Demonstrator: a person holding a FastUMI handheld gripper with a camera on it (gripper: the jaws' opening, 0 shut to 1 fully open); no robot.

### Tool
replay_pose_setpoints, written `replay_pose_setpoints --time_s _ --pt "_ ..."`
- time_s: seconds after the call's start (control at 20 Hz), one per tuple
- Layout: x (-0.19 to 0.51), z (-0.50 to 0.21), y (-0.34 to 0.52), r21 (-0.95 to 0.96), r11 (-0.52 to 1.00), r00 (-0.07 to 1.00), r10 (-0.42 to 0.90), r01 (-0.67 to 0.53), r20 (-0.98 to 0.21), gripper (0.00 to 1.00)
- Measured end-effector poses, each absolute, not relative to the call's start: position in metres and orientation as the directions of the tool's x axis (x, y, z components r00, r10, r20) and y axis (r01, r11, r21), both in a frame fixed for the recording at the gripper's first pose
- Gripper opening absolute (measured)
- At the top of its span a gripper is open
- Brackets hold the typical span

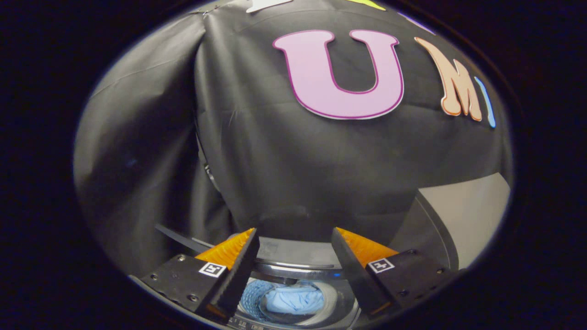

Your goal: Put the clothes into the washing machine and then close the washing machine lid.

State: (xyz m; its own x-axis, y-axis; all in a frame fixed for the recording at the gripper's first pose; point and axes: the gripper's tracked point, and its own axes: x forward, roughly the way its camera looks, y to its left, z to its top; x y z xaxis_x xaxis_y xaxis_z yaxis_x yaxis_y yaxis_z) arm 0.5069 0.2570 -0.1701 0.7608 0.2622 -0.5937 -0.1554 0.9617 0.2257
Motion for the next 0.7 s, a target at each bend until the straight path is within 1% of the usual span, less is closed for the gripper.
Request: replay_pose_setpoints --time_s 0.2,0.35,0.55,0.7 --pt "0.507 -0.167 0.259 0.179 0.962 0.748 0.272 -0.205 -0.605 0.97" --pt "0.508 -0.168 0.26 0.187 0.951 0.735 0.308 -0.245 -0.605 0.97" --pt "0.512 -0.167 0.257 0.208 0.936 0.731 0.351 -0.284 -0.585 0.98" --pt "0.51 -0.157 0.252 0.202 0.932 0.754 0.363 -0.302 -0.548 0.97"
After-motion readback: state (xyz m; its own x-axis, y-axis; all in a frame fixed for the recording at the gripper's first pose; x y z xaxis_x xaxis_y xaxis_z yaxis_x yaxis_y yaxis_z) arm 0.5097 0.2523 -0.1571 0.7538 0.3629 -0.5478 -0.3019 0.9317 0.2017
